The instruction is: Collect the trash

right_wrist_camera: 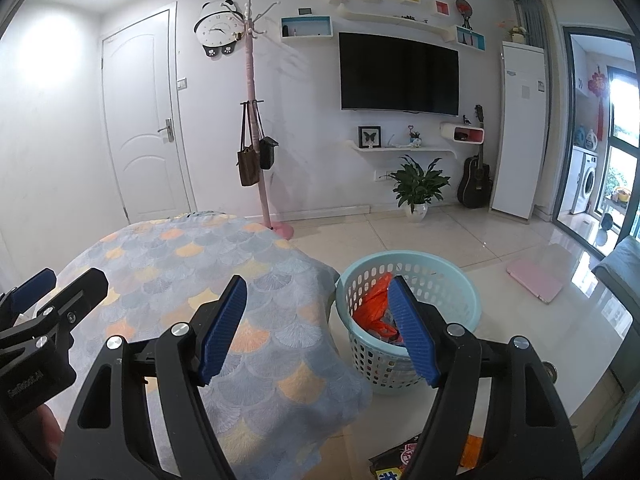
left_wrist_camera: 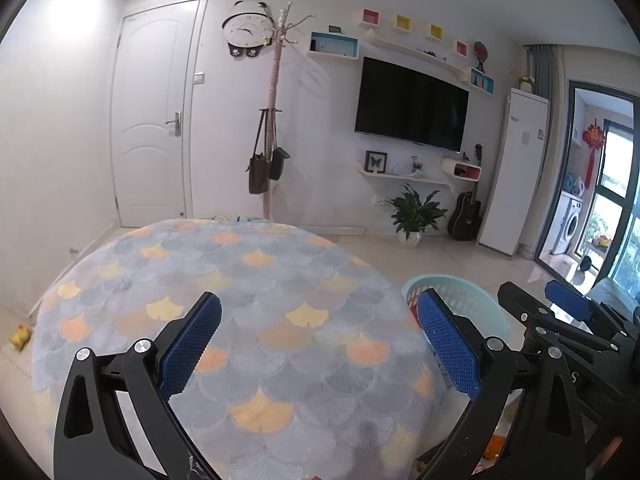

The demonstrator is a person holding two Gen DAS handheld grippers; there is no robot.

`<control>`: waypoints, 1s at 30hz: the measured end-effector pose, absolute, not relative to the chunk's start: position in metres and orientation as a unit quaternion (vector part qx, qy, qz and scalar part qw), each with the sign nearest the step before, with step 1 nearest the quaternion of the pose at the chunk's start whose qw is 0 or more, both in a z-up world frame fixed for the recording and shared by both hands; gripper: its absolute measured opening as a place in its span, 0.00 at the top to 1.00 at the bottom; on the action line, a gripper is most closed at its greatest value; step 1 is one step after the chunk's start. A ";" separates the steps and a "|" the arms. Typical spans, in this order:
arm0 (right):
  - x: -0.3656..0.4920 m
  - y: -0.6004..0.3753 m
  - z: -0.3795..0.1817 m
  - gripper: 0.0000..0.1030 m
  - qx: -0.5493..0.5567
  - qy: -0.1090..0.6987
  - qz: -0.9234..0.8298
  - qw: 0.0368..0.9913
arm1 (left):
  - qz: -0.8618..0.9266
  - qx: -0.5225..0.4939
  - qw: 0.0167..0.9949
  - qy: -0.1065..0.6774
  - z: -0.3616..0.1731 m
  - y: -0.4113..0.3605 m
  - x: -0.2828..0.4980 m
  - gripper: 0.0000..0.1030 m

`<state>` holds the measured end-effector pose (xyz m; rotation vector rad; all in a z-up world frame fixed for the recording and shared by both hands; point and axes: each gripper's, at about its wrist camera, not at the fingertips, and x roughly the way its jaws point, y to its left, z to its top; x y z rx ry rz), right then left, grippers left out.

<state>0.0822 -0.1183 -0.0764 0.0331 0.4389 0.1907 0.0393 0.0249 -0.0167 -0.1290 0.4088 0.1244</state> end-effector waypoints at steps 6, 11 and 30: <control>0.083 -0.117 -0.077 0.33 0.015 0.217 0.095 0.971 | 0.064 -0.059 0.976 0.201 -0.015 0.025 0.038 0.07; 0.083 -0.116 -0.076 0.32 0.010 0.215 0.092 0.972 | 0.067 -0.053 0.975 0.203 -0.012 0.023 0.037 0.07; 0.085 -0.115 -0.074 0.32 0.011 0.212 0.093 0.973 | 0.086 -0.039 0.976 0.197 -0.009 0.018 0.035 0.07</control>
